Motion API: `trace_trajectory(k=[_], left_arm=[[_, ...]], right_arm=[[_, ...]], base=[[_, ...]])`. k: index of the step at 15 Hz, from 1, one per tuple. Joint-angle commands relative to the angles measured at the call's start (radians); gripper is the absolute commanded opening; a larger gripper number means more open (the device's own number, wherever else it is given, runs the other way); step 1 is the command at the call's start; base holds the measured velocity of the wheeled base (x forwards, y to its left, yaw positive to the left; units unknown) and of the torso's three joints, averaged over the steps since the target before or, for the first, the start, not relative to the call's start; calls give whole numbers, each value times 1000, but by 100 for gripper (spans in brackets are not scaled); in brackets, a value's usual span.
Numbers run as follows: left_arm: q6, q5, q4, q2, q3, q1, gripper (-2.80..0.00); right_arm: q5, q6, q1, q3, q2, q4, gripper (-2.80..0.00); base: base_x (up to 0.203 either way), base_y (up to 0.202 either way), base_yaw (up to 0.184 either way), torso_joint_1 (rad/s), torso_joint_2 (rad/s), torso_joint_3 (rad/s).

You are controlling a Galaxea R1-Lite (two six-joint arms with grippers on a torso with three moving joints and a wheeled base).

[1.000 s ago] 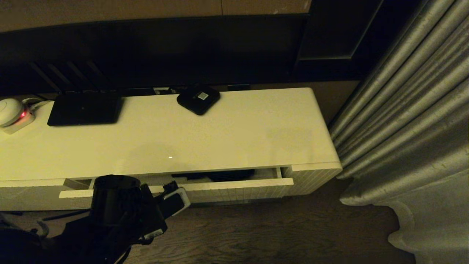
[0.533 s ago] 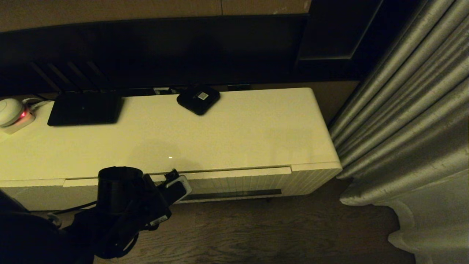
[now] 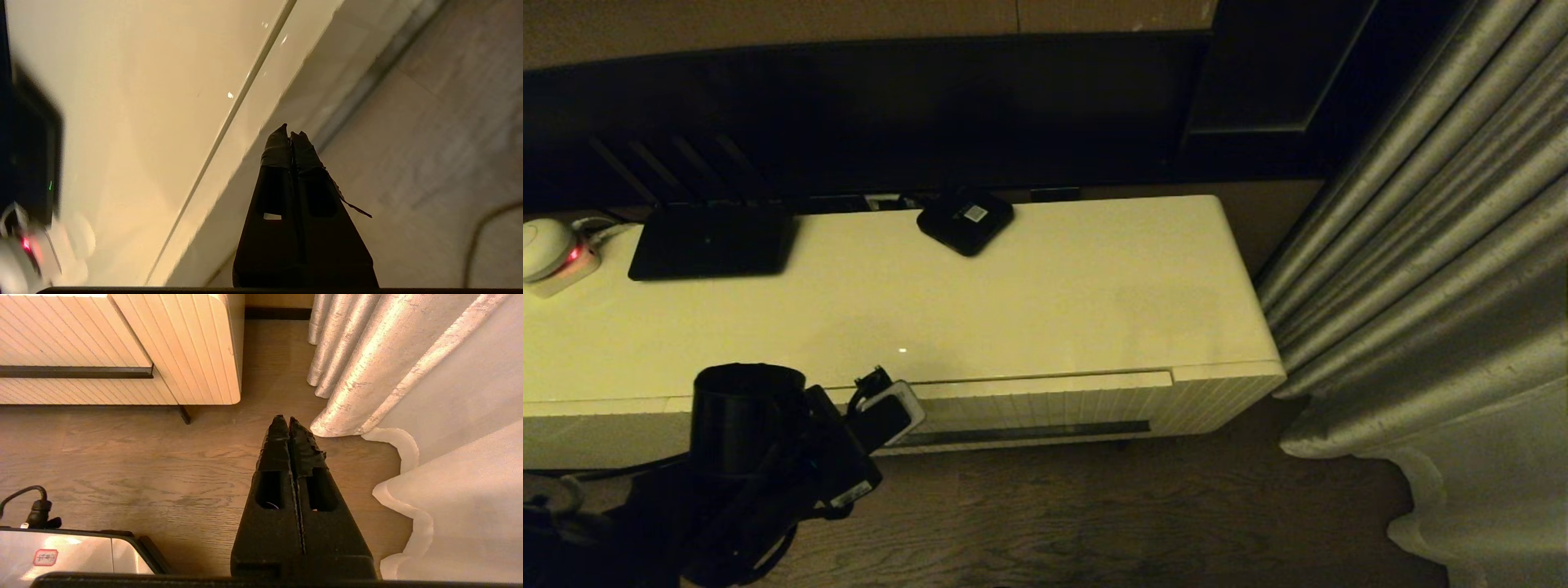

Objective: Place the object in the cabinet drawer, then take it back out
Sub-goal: Close the drawer, then open the drawer

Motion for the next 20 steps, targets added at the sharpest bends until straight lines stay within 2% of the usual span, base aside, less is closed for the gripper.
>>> trace_trajectory(k=[1,4,7,8,9,10,11,15,17,19,20], left_arm=[[-17,-4,152,-160,1,-1,-280],[-31,-48,340,-309,6,-2,-280],[-101,-93,649,-538,15,-2,-280],[-143,-100,765,-611,18,-1,-280],[-213,-106,893,-674,20,0,-280],[-340,-109,992,-725,21,0,-280],[-430,-110,1036,-768,21,0,-280],[-623,-71,1072,-911,60,32,-280],[-767,-25,1090,-958,78,38,-280],[-825,2,1103,-994,87,50,-280],[-844,15,1114,-996,91,78,-280]], right_arm=[[0,0,1,0,1,-1,-280],[0,0,1,0,1,-1,-280],[0,0,1,2,1,-1,-280],[0,0,1,0,1,-1,-280],[0,0,1,0,1,-1,-280],[0,0,1,0,1,-1,-280],[0,0,1,0,1,-1,-280],[0,0,1,0,1,-1,-280],[0,0,1,0,1,-1,-280],[0,0,1,0,1,-1,-280],[0,0,1,1,1,-1,-280]], base=[[0,0,0,0,0,0],[0,0,0,0,0,0],[0,0,0,0,0,0],[0,0,0,0,0,0],[0,0,0,0,0,0],[0,0,0,0,0,0],[0,0,0,0,0,0],[0,0,0,0,0,0],[0,0,0,0,0,0],[0,0,0,0,0,0],[0,0,0,0,0,0]])
